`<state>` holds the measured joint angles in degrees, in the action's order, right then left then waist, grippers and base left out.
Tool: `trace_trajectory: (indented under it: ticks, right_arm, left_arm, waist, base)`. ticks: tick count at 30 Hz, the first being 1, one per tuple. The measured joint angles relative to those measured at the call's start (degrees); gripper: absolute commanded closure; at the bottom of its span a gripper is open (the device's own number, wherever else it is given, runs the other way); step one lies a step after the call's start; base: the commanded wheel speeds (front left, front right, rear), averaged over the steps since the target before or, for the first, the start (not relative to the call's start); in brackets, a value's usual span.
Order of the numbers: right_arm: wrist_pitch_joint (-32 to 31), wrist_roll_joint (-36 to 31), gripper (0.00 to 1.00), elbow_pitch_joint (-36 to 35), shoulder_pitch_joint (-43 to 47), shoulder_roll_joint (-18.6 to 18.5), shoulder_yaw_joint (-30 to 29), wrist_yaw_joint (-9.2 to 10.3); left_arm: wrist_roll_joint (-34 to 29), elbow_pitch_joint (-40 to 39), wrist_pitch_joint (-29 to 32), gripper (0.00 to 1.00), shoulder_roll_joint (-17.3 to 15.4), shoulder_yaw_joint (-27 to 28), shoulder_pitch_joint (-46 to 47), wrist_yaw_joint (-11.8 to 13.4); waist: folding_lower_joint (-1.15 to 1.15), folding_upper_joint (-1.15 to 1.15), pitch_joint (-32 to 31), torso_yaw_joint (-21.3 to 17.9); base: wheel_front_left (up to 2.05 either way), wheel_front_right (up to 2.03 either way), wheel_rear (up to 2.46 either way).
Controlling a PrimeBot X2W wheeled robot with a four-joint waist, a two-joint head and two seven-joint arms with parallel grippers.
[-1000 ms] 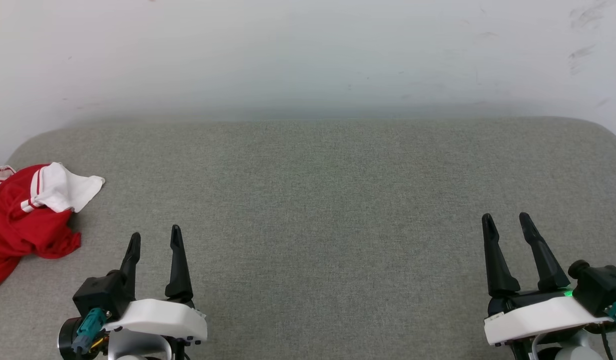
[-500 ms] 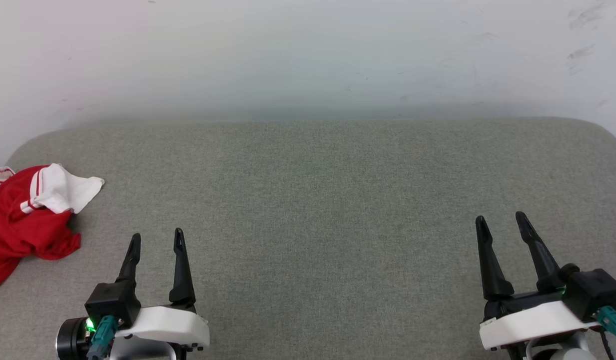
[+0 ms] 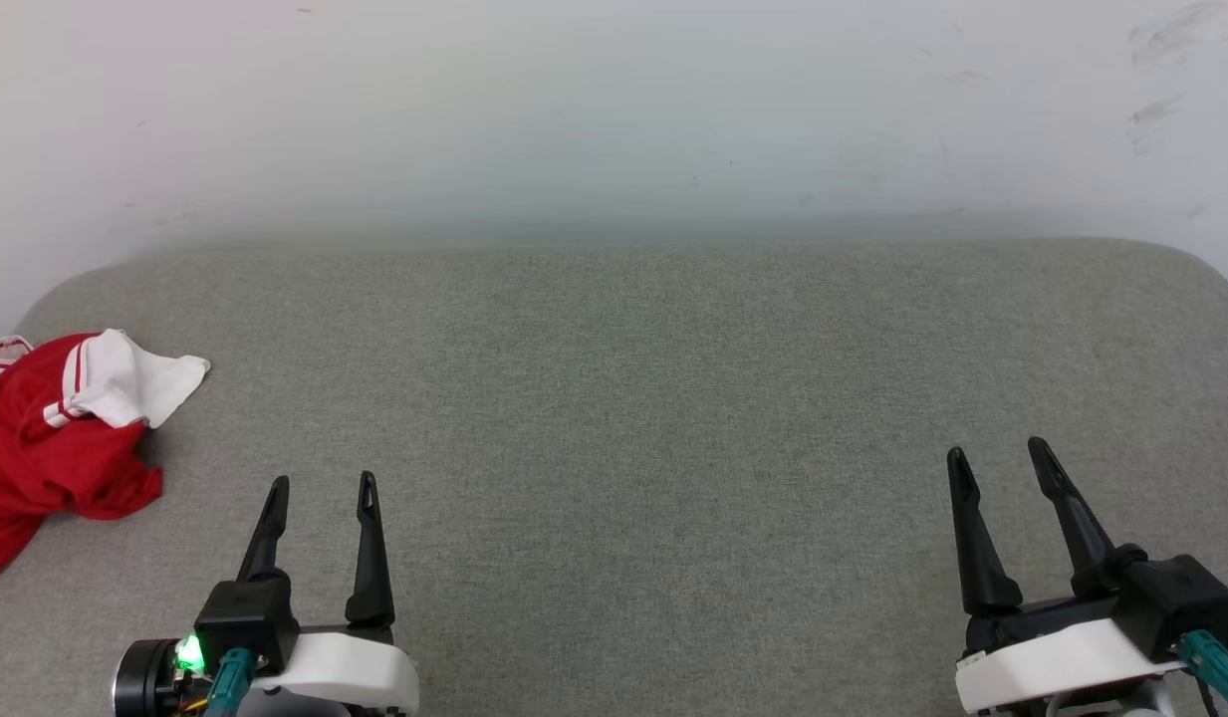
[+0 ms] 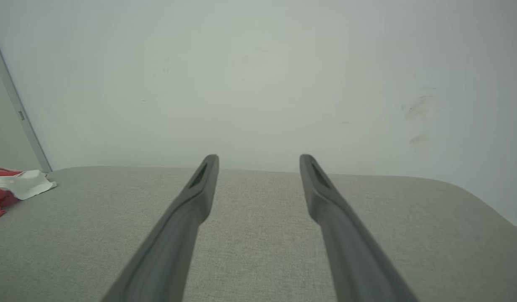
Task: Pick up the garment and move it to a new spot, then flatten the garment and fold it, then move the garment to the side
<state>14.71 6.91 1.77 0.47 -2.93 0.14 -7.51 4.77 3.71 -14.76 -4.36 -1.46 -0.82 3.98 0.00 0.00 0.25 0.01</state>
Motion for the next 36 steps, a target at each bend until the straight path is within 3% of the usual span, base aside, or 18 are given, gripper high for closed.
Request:
trace_trajectory:
  ticks: [18,36]
  right_arm:
    - [0.4,3.8,0.00,2.0,0.4,0.0,-0.5,0.01]
    - [0.4,4.1,0.00,2.0,0.5,0.0,-0.3,0.01]
  left_arm:
    - [0.3,1.7,-0.3,0.00,1.4,3.0,-0.1,-2.9]
    - [0.5,2.6,-0.3,0.00,1.4,2.9,-0.1,-3.2]
  waist:
    - [0.00,0.00,0.1,0.1]
    - [0.00,0.00,0.1,0.8]
  base:
    - [0.00,0.00,0.00]
    - [0.00,0.00,0.00]
